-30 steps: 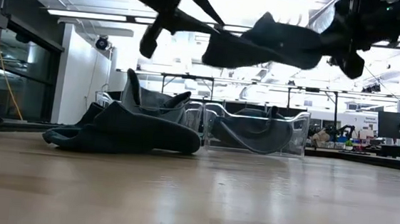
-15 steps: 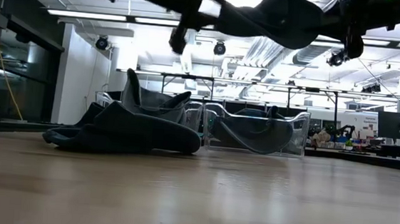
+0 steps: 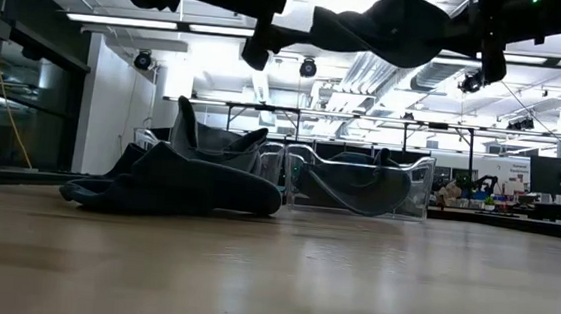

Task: Pick & Place hat
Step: Put the dark blue cap into the right transparent bin

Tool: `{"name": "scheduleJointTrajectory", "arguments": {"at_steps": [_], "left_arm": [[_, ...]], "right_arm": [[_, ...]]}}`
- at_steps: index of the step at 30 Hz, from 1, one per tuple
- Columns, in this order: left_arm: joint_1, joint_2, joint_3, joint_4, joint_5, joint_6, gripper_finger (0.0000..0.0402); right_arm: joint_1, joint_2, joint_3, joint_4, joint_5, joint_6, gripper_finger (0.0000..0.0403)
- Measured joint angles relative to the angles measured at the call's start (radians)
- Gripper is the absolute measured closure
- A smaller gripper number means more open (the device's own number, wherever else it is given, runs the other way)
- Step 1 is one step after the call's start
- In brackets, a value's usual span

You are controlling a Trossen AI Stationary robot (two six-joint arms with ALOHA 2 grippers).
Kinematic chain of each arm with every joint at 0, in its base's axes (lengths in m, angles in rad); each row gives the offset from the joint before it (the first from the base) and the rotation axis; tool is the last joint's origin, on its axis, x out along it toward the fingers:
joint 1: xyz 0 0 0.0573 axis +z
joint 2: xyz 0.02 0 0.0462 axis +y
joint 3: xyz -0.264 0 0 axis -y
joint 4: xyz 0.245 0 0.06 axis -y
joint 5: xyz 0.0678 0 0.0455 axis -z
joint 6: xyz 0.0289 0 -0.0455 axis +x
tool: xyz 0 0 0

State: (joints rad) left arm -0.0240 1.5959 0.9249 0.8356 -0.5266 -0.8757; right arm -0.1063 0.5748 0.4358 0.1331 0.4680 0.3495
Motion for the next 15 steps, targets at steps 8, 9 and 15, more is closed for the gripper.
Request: {"name": "scheduleJointTrajectory", "arguments": {"at_steps": [8,9,15], "left_arm": [[0.026,0.000,0.000,0.024,-0.020,0.012,0.0128],[0.030,0.000,0.000,0.029,-0.023,0.015,0.0128],[0.031,0.000,0.000,0.028,-0.065,0.015,0.0128]], "right_arm": [[-0.046,0.053,0.000,0.040,-0.064,0.020,0.0401],[-0.047,0.063,0.000,0.049,-0.066,0.020,0.0401],[-0.066,0.109,0.001,0.112,-0.102,0.033,0.0401]]}}
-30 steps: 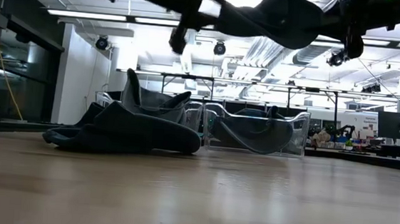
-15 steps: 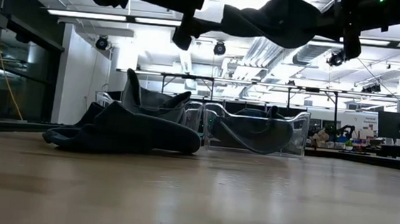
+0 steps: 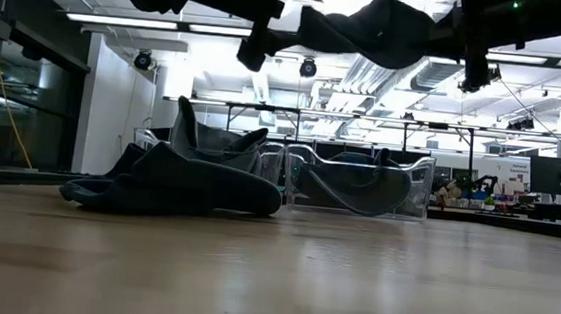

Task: Pick & Place hat
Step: Put the dark blue cap into the right transparent bin

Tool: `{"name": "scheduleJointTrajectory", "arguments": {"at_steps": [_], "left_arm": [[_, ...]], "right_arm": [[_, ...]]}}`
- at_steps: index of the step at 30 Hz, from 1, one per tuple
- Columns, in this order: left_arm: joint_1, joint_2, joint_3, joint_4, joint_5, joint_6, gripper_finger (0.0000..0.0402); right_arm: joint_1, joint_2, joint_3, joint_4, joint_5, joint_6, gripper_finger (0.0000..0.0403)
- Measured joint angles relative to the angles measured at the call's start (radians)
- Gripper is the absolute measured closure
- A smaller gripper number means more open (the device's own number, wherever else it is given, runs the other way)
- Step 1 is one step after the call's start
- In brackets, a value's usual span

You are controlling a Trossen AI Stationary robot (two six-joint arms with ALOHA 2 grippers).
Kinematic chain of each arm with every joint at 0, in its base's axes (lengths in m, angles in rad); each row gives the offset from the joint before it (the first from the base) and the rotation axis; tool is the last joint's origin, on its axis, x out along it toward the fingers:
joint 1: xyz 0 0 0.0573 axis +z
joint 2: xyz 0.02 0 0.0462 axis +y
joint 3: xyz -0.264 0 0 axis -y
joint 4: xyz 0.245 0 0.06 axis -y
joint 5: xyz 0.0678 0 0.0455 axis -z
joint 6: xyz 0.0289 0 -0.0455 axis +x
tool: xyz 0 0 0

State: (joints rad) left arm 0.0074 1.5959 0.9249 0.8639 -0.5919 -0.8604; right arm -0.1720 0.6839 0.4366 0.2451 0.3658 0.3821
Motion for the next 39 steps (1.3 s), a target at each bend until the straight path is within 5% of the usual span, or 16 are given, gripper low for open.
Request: {"name": "scheduleJointTrajectory", "arguments": {"at_steps": [20,25,33,39], "left_arm": [[0.000,0.000,0.000,-0.014,-0.134,-0.042,0.0139],[0.000,0.000,0.000,-0.060,-0.156,-0.119,0.0206],[0.000,0.000,0.000,-0.059,-0.158,-0.116,0.0380],[-0.001,0.000,0.000,-0.059,-0.159,-0.108,0.0385]], "right_arm": [[-0.004,0.169,0.000,0.158,-0.089,0.061,0.0401],[-0.004,0.165,0.000,0.163,-0.089,0.060,0.0401],[-0.004,0.166,0.000,0.161,-0.093,0.062,0.0401],[-0.004,0.166,0.000,0.162,-0.112,0.062,0.0397]]}}
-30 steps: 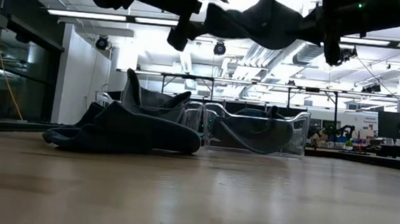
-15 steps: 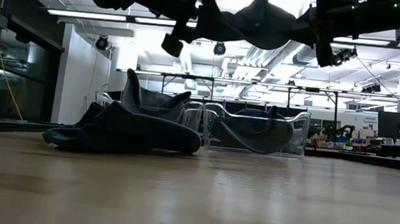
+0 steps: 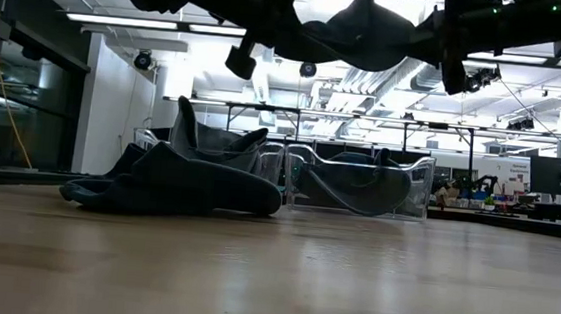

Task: Pick & Place hat
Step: Put the dark blue cap into the right transparent bin

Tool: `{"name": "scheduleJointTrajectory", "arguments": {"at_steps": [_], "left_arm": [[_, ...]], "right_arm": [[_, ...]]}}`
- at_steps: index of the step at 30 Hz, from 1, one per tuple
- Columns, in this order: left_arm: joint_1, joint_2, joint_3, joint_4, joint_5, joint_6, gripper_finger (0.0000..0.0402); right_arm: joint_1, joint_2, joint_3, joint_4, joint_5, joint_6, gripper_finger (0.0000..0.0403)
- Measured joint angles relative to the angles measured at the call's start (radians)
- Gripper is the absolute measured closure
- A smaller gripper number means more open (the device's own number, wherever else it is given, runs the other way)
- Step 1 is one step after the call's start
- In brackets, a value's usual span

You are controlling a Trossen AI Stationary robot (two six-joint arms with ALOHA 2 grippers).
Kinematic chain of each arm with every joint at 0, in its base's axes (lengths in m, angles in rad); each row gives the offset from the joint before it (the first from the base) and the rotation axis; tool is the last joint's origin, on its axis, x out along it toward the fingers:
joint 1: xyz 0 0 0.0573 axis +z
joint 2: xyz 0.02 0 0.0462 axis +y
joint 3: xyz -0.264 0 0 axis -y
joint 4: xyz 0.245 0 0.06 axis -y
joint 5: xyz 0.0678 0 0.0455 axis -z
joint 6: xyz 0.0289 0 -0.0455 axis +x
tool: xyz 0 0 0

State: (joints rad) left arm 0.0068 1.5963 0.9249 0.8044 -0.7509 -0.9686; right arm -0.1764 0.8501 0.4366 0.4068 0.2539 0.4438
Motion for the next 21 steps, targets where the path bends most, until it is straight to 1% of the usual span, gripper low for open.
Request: {"name": "scheduleJointTrajectory", "arguments": {"at_steps": [6,10,16,21], "left_arm": [[0.000,0.000,0.000,-0.001,0.004,0.046,0.0386],[0.000,0.001,0.000,-0.001,0.012,0.091,0.0386],[0.000,0.001,0.000,0.000,0.040,0.156,0.0386],[0.000,0.001,0.000,0.000,0.100,0.234,0.0386]], "right_arm": [[0.000,-0.004,0.000,-0.002,-0.048,-0.002,0.0353],[0.000,-0.031,0.000,-0.061,-0.083,0.003,0.0321],[0.000,-0.122,0.000,-0.184,-0.129,0.048,0.0260],[-0.001,-0.205,0.000,-0.256,-0.150,0.073,0.0211]]}}
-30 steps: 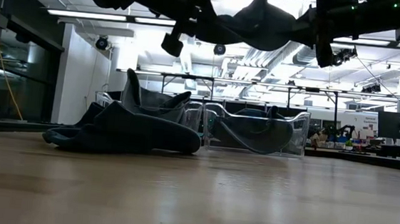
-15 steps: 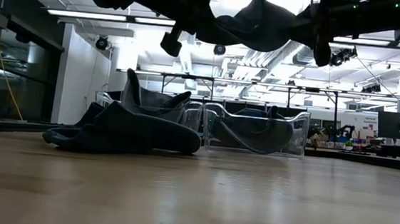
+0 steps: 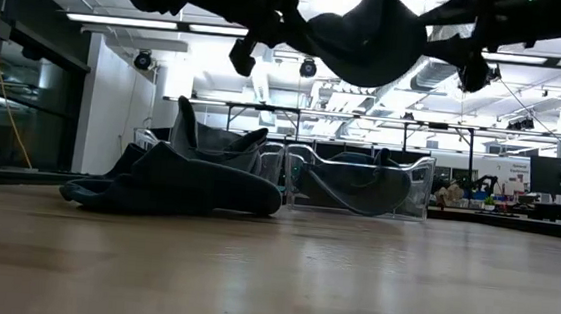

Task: Pick & Place hat
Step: Put the dark blue cap into the right transparent bin

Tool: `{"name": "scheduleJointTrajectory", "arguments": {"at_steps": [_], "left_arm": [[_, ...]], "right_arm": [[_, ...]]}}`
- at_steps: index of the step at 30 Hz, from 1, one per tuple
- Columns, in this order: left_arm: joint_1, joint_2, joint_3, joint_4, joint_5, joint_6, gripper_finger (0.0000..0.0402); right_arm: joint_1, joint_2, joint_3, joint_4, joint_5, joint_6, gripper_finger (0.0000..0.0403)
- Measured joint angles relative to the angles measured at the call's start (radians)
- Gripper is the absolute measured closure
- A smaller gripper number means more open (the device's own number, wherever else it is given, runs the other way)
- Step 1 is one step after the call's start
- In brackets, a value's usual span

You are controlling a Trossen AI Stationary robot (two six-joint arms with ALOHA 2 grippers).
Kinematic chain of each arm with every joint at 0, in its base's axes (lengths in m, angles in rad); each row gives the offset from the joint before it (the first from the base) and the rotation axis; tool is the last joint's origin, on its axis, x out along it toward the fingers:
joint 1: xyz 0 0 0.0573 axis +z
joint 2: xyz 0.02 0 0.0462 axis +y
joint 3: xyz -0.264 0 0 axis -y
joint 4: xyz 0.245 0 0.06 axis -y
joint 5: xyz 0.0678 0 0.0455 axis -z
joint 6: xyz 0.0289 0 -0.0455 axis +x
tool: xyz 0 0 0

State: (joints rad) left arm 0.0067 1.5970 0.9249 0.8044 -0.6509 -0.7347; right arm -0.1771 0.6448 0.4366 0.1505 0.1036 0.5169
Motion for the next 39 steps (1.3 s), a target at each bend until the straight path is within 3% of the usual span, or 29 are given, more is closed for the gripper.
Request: {"name": "scheduleJointTrajectory", "arguments": {"at_steps": [3,7,16,21,26,31,39], "left_arm": [[0.000,0.000,0.000,0.000,0.027,0.039,0.0386],[0.000,0.000,0.000,-0.001,0.043,0.088,0.0386],[0.000,0.000,0.000,-0.022,0.067,0.211,0.0386],[0.000,0.000,0.000,-0.022,0.069,0.298,0.0386],[0.000,0.000,0.002,-0.024,0.065,0.404,0.0386],[0.001,0.000,0.080,-0.081,0.092,0.585,0.0386],[0.003,0.000,0.275,-0.416,0.088,0.806,0.0386]], "right_arm": [[0.000,-0.038,0.011,-0.028,-0.005,0.018,0.0193],[0.000,-0.045,0.123,-0.209,-0.004,-0.001,0.0186],[-0.055,0.108,0.605,-0.791,0.016,-0.075,0.0185],[-0.085,0.239,0.848,-1.019,0.001,-0.127,0.0185],[-0.099,0.357,1.000,-1.125,-0.023,-0.167,0.0184],[-0.099,0.460,1.076,-1.144,-0.058,-0.206,0.0168],[-0.100,0.582,1.160,-1.200,-0.044,-0.251,0.0135]]}}
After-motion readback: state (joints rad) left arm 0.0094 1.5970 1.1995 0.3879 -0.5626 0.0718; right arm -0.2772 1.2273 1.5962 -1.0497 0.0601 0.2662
